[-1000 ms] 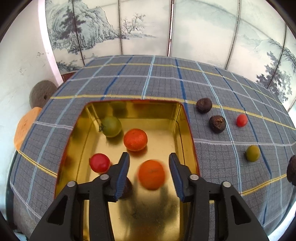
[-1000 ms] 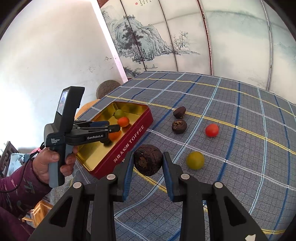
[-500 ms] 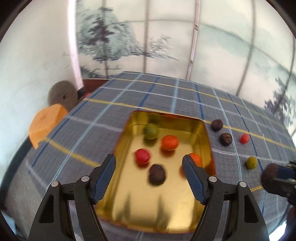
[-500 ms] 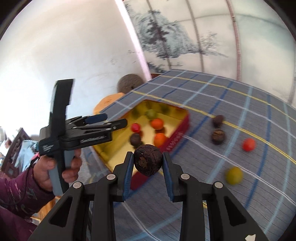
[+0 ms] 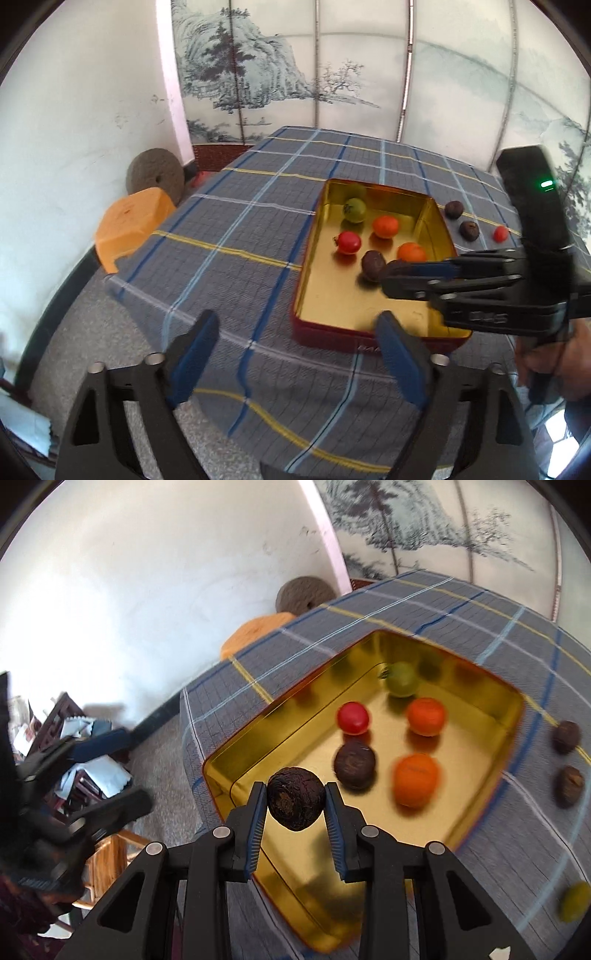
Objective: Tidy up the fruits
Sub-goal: 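Carry the brown date into the tin and open the right tool, then grasp the yellow-green lime from the table with the left tool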
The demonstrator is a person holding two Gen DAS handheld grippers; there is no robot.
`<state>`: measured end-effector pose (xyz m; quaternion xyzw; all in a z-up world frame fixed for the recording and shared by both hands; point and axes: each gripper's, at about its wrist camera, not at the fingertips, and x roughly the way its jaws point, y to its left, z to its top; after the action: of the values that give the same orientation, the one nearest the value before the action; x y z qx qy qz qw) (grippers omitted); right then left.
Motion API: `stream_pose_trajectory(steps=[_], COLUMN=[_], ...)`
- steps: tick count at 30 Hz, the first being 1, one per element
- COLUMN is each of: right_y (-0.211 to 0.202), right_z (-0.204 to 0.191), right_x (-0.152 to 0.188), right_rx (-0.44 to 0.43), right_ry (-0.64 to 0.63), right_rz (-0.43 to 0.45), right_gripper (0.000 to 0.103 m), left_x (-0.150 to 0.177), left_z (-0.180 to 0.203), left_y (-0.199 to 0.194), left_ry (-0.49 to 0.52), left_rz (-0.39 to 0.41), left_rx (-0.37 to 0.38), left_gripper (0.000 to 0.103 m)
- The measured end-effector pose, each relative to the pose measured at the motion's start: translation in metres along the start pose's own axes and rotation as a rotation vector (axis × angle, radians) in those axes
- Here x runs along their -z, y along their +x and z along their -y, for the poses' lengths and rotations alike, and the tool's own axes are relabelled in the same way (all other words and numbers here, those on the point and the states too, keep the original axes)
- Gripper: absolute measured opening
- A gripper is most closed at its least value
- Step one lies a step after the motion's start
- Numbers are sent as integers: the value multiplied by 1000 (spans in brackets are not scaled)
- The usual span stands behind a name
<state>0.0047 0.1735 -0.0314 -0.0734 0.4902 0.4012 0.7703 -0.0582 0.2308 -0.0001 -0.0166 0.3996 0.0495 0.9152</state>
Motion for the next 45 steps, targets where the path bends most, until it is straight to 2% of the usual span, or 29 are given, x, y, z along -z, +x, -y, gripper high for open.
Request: stream_pose_trajectory(steps=[3, 6, 7, 8, 10, 12, 13, 15, 18, 20, 22, 25, 28, 31, 34, 38, 43, 44, 45], right_y=[18, 19, 12, 4, -23, -52, -71, -103, -149, -166, -178, -193, -203, -207, -205, -208, -209, -208, -208], right_z=[-4, -2, 2, 6, 16, 28, 33, 46, 82, 111, 144, 186, 220, 243, 250, 254, 258, 258, 258], right_x=[-6, -13, -15, -14, -8, 1, 9, 29, 77, 103, 130, 163, 185, 197, 205, 208, 210, 210, 210], right_rx=[4, 11, -6, -12, -4, -36, -11, 97, 351, 483, 639, 727, 746, 756, 736, 729, 700, 700, 700], right_ry=[-15, -16, 1, 16, 49, 75, 77, 66, 77, 106, 146, 219, 301, 368, 387, 401, 404, 404, 404], right_rz=[-14, 27, 58, 89, 172, 238, 274, 316, 326, 284, 200, 112, 92, 70, 68, 70, 72, 71, 71], right_gripper=[30, 33, 42, 58, 73, 74, 74, 78, 86, 90, 90, 93, 97, 97, 102, 103, 103, 103, 103], left_x=[-3, -6, -6, -5, -4, -6, -6, -8, -14, -21, -28, -40, -49, -52, -53, -52, -47, -45, -43], left_z=[-5, -4, -2, 0, 9, 21, 28, 42, 72, 93, 115, 153, 200, 243, 278, 309, 326, 327, 328], left_y=[-11, -15, -16, -18, -22, -22, -21, -21, -18, -13, -6, 5, 19, 41, 61, 92, 131, 135, 141], left_ry=[-14, -22, -18, -9, 23, 47, 56, 73, 142, 176, 200, 229, 286, 344, 428, 490, 473, 470, 464], left_rz=[42, 39, 42, 58, 90, 91, 90, 95, 90, 69, 37, 8, -2, -10, -14, -43, -112, -126, -143], left_rx=[-22, -8, -3, -2, 5, 49, 88, 139, 202, 248, 317, 408, 470, 494, 500, 492, 495, 501, 510], left_gripper=[98, 100, 100, 100, 100, 100, 100, 100, 100, 100, 100, 100, 100, 97, 83, 75, 66, 57, 43])
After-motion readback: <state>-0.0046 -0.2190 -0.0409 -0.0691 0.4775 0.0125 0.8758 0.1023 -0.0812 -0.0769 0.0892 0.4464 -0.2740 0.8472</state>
